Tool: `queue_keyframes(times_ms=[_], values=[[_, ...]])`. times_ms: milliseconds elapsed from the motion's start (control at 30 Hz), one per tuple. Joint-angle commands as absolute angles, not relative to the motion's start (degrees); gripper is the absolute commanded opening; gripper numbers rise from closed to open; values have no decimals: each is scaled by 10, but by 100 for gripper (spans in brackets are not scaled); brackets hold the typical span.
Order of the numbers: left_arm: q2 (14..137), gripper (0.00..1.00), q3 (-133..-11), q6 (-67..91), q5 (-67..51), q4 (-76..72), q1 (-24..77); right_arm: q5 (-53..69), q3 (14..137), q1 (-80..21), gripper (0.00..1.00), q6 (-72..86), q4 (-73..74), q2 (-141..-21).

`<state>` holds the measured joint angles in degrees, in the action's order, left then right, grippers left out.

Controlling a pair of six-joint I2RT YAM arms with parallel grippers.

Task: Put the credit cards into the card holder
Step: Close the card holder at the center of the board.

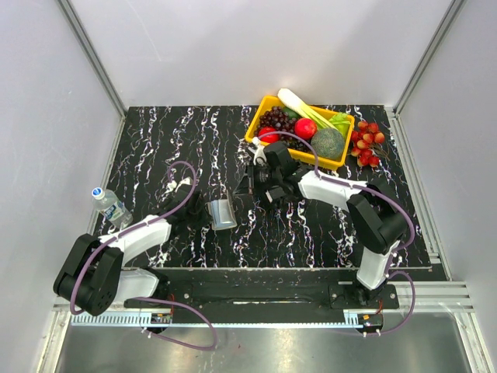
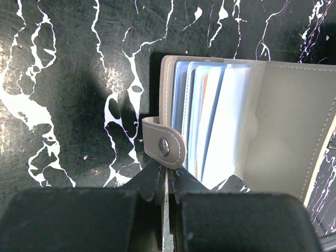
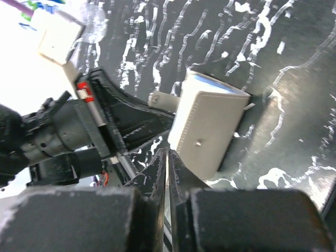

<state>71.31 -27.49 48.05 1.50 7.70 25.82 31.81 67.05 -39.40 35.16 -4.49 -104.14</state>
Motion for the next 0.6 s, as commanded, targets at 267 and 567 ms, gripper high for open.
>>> queue_keyframes(times_ms=[267,567], values=[[708,0,-272,465,3,56,260,292,768,-417,4,294,68,-1139],[678,22,-247,495,-26,46,260,277,788,-476,5,299,101,-1186]])
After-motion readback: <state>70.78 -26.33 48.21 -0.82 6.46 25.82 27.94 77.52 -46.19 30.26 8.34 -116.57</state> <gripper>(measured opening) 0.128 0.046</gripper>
